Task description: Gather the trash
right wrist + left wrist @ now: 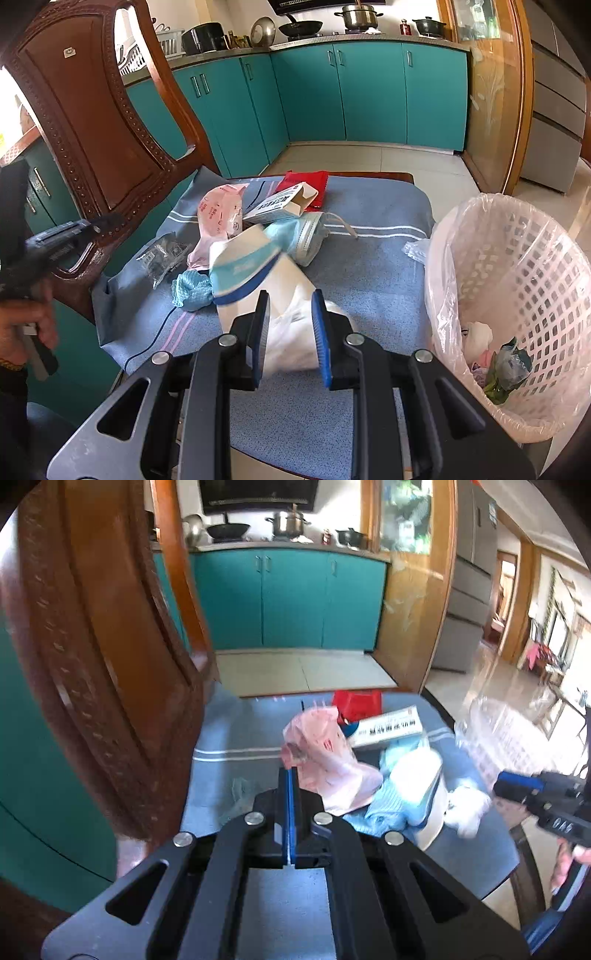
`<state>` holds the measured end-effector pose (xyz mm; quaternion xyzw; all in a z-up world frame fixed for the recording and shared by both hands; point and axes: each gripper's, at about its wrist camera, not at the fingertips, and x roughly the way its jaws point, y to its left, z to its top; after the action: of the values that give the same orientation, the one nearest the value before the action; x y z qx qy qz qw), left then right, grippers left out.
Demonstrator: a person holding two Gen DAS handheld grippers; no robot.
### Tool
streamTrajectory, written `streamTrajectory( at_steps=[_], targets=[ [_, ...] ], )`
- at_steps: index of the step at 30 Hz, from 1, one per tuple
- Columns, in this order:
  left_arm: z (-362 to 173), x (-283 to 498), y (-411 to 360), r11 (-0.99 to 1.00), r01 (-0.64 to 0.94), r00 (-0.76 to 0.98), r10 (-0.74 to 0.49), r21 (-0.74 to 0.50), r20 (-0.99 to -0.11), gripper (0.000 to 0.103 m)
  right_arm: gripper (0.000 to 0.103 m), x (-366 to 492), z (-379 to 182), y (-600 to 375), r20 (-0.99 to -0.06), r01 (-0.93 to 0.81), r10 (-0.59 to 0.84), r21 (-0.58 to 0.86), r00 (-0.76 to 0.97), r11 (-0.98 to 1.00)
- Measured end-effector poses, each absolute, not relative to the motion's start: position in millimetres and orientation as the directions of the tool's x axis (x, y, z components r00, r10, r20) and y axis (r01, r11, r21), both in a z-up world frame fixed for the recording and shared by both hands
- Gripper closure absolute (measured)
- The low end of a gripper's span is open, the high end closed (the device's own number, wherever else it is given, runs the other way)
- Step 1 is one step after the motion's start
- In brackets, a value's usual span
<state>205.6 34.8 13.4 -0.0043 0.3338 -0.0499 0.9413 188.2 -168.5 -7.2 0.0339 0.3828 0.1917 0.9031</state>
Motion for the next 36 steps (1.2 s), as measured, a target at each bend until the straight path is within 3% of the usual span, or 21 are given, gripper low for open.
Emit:
streamTrajectory(
  at_steps=[1,2,3,4,5,6,9,12,16,25,27,32,34,35,36],
  targets=[
    [14.8,203.4,38.6,0.995,0.078,0.765,-0.098,-0.060,-0.637,0.097,0.080,187.8,-7.7,-168.1,-0.679,-0.322,0.373,0.208,0.632,0.924],
    [12.9,202.0,40.8,0.994,0.083,0.744,-0.108,-0.069,-0.659,0.062,0.080,187.8,-8.6,-167.7,-0.682,-0.326,0.375,0.207,0.628,0.922],
    [8.5,200.8,40.5,0.995,0.089,0.729,-0.100,-0.052,-0.677,0.014,0.080,187.9,-9.9,-167.8,-0.686,-0.330,0.379,0.209,0.622,0.920],
    [2.6,198.4,37.5,0.995,0.099,0.720,-0.077,-0.008,-0.690,0.006,0.079,188.7,-12.5,-167.3,-0.694,-0.337,0.385,0.213,0.609,0.917],
    [-5.0,196.6,32.9,0.991,0.125,0.711,-0.057,0.047,-0.701,0.006,0.074,189.3,-14.5,-167.1,-0.702,-0.336,0.382,0.212,0.601,0.918],
    [-10.6,195.4,31.5,0.988,0.133,0.696,-0.041,0.073,-0.717,0.006,0.060,189.3,-15.2,-166.7,-0.708,-0.333,0.376,0.207,0.598,0.920],
    [-34.6,203.2,28.3,0.990,0.136,0.632,-0.060,0.034,-0.772,0.006,0.040,186.6,-15.1,-163.7,-0.708,-0.337,0.358,0.178,0.609,0.925],
    [-46.8,205.3,20.3,0.994,0.071,0.654,0.014,0.079,-0.756,0.006,0.027,184.2,-14.0,-164.9,-0.704,-0.328,0.322,0.134,0.633,0.935],
    [-56.1,213.3,11.7,0.988,0.026,0.679,0.097,0.155,-0.728,0.006,0.027,187.1,-22.6,-169.4,-0.731,-0.318,0.284,0.096,0.621,0.943],
    [-69.1,232.0,10.0,0.992,0.048,0.642,0.059,0.117,-0.764,0.020,0.027,186.0,-36.7,-148.5,-0.766,-0.389,0.257,0.010,0.589,0.921],
    [-74.5,241.2,20.2,0.996,0.010,0.629,0.062,0.088,-0.775,0.036,0.027,188.5,-40.1,-145.2,-0.773,-0.390,0.240,-0.010,0.587,0.921],
    [-83.6,255.2,38.1,0.999,-0.031,0.619,0.031,0.016,-0.785,0.058,0.027,199.0,-55.1,-135.0,-0.791,-0.391,0.212,-0.038,0.574,0.919],
    [-79.7,253.3,38.9,1.000,-0.020,0.638,0.010,-0.003,-0.770,0.068,0.034,203.7,-60.9,-133.4,-0.798,-0.378,0.192,-0.048,0.571,0.924],
    [-75.3,251.4,39.2,1.000,-0.014,0.649,-0.001,-0.013,-0.761,0.080,0.038,206.0,-60.7,-134.8,-0.798,-0.369,0.190,-0.043,0.572,0.928],
    [-72.2,250.3,40.4,1.000,-0.010,0.656,-0.011,-0.023,-0.754,0.087,0.043,206.6,-59.8,-136.9,-0.797,-0.364,0.197,-0.032,0.572,0.931]
  ],
)
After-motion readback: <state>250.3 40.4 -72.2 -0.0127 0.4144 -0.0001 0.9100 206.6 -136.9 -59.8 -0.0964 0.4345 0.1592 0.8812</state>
